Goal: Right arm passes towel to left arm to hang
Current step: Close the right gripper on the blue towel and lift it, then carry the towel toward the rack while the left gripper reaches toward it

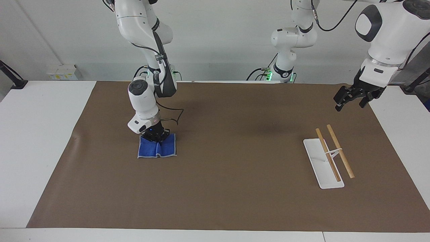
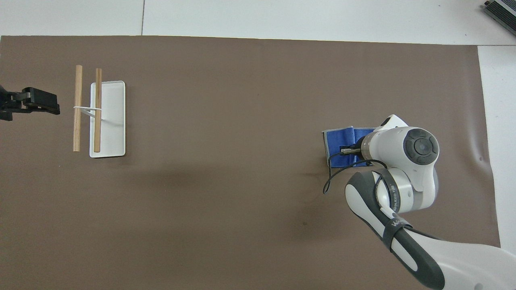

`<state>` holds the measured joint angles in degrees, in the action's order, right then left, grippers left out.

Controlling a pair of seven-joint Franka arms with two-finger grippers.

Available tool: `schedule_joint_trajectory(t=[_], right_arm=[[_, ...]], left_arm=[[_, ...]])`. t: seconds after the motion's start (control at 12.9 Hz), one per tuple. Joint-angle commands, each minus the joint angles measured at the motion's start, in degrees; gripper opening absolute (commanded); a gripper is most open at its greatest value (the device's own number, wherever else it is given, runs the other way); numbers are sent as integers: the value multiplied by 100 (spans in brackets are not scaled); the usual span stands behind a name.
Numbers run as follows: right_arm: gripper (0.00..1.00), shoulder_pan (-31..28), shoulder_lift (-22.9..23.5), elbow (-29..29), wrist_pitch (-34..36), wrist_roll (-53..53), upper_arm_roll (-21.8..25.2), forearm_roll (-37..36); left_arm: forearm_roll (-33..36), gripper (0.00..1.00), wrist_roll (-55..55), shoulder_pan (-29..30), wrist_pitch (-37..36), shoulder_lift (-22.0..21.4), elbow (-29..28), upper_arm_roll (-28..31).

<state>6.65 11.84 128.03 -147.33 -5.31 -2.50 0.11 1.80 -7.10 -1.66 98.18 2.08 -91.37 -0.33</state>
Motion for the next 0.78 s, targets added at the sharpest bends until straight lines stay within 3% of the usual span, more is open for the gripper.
schedule_joint_trajectory(t=[0.0, 0.47, 0.7], right_arm=[[0, 151, -216, -58, 142, -250, -40, 147], [0, 372, -305, -1183, 1110, -1216, -645, 165], [0, 372, -313, -1535, 1110, -1279, -918, 1304]], left_arm=[[-101, 100, -29, 61, 34, -164, -188, -19], [-110, 100, -29, 61, 34, -164, -179, -19], [-101, 100, -29, 61, 34, -164, -188, -19]])
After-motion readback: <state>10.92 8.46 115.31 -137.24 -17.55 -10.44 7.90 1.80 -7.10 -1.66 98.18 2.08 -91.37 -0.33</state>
